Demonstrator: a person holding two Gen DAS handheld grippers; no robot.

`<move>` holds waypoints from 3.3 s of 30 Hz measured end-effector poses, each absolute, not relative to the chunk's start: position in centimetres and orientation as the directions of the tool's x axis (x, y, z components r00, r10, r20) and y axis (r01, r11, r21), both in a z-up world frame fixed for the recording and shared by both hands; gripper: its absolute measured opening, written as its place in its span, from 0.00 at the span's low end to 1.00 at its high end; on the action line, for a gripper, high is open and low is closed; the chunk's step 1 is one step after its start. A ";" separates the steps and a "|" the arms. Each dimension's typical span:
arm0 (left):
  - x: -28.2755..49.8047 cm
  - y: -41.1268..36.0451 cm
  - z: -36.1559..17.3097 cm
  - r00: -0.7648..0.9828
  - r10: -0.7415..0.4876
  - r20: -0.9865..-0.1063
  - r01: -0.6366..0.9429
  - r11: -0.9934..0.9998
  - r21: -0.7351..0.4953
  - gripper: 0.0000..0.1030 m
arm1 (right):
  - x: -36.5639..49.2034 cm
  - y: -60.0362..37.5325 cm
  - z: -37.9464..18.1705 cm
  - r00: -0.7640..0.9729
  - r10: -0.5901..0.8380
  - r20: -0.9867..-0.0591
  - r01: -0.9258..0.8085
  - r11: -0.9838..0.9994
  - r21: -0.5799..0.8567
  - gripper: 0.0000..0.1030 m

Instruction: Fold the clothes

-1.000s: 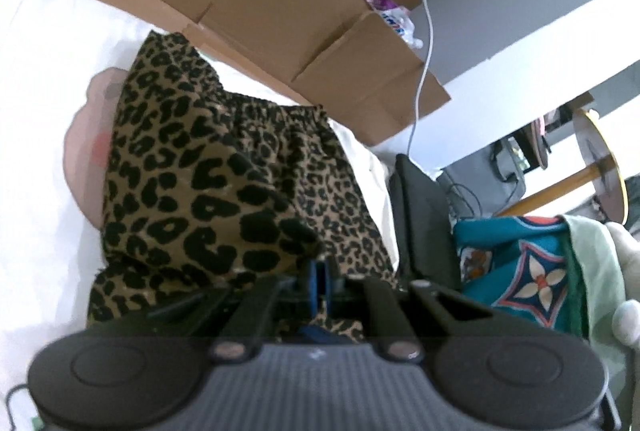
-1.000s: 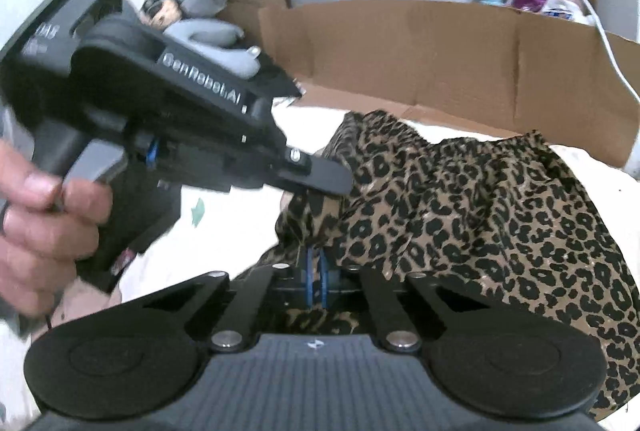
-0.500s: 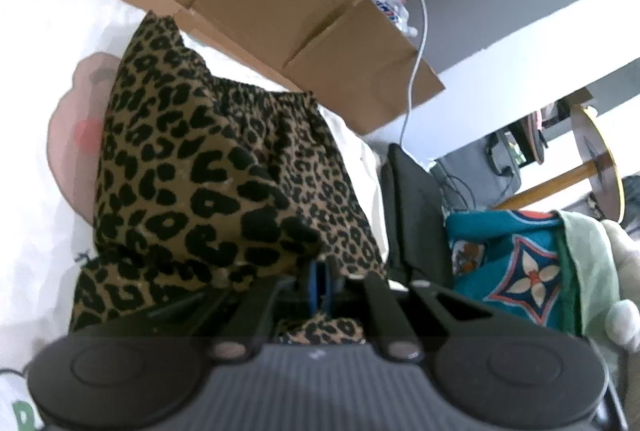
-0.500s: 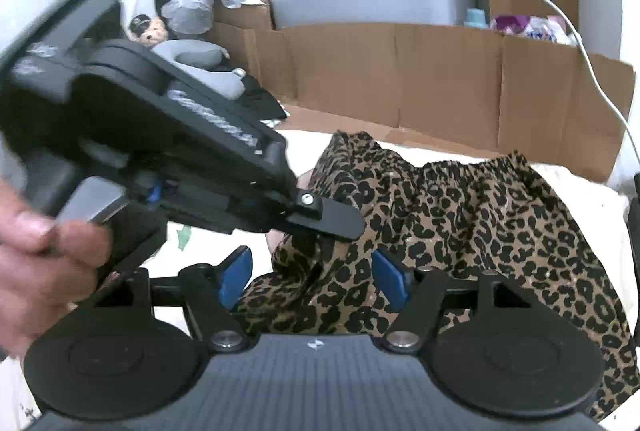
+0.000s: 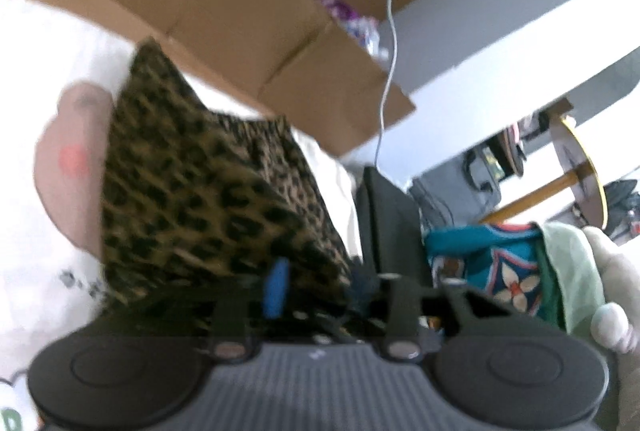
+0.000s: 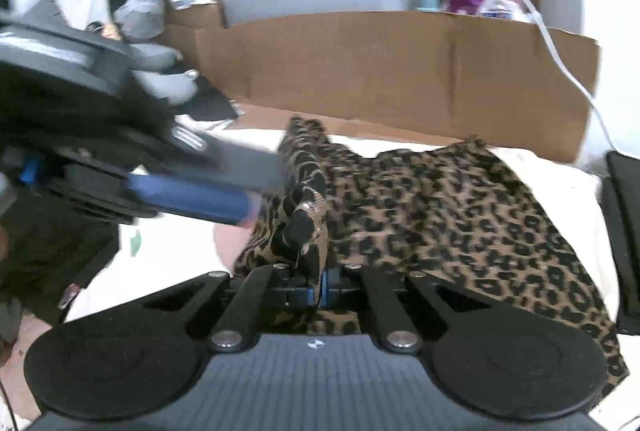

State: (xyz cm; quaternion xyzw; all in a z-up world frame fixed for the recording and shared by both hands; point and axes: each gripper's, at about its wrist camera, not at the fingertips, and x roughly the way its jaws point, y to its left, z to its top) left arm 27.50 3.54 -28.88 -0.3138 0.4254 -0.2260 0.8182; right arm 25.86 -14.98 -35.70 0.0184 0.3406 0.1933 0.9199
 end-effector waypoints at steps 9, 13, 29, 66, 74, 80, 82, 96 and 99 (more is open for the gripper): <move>26.3 5.7 -32.4 0.526 -0.495 -0.692 -0.013 0.808 -0.588 0.56 | 26.5 -22.1 -35.6 0.719 0.260 -0.644 -0.199 0.966 0.167 0.01; 25.8 5.3 -34.3 0.476 -0.473 -0.741 -0.031 0.833 -0.552 0.55 | 26.3 -25.1 -36.0 0.722 0.209 -0.659 -0.134 0.978 0.162 0.01; 27.8 1.1 -35.5 0.277 -0.406 -0.871 0.063 0.912 -0.405 0.56 | 26.0 -35.8 -43.2 0.659 0.171 -0.732 0.175 0.912 0.371 0.05; 51.2 -14.5 -32.4 0.413 -0.214 -0.885 0.023 0.974 -0.225 0.42 | 24.8 -40.7 -44.4 0.698 0.223 -0.680 0.211 0.844 0.493 0.02; 55.0 -17.2 -35.1 0.393 -0.186 -0.901 -0.040 0.975 -0.219 0.31 | 24.4 -40.2 -44.3 0.696 0.264 -0.668 0.145 0.859 0.491 0.02; 55.7 -17.2 -37.6 0.321 -0.141 -0.937 -0.121 0.975 -0.189 0.33 | 24.0 -40.2 -44.6 0.690 0.283 -0.667 0.140 0.851 0.506 0.02; 55.5 -16.9 -37.8 0.309 -0.130 -0.942 -0.120 0.978 -0.174 0.33 | 24.0 -40.0 -44.8 0.683 0.283 -0.674 0.137 0.856 0.499 0.02; 55.9 -17.0 -38.5 0.261 -0.067 -0.963 -0.078 0.993 -0.090 0.39 | 24.2 -39.6 -45.3 0.673 0.279 -0.685 0.128 0.868 0.479 0.02; 56.0 -16.7 -39.6 0.242 -0.050 -0.969 -0.096 0.993 -0.075 0.35 | 24.3 -39.5 -45.2 0.672 0.276 -0.687 0.118 0.876 0.467 0.02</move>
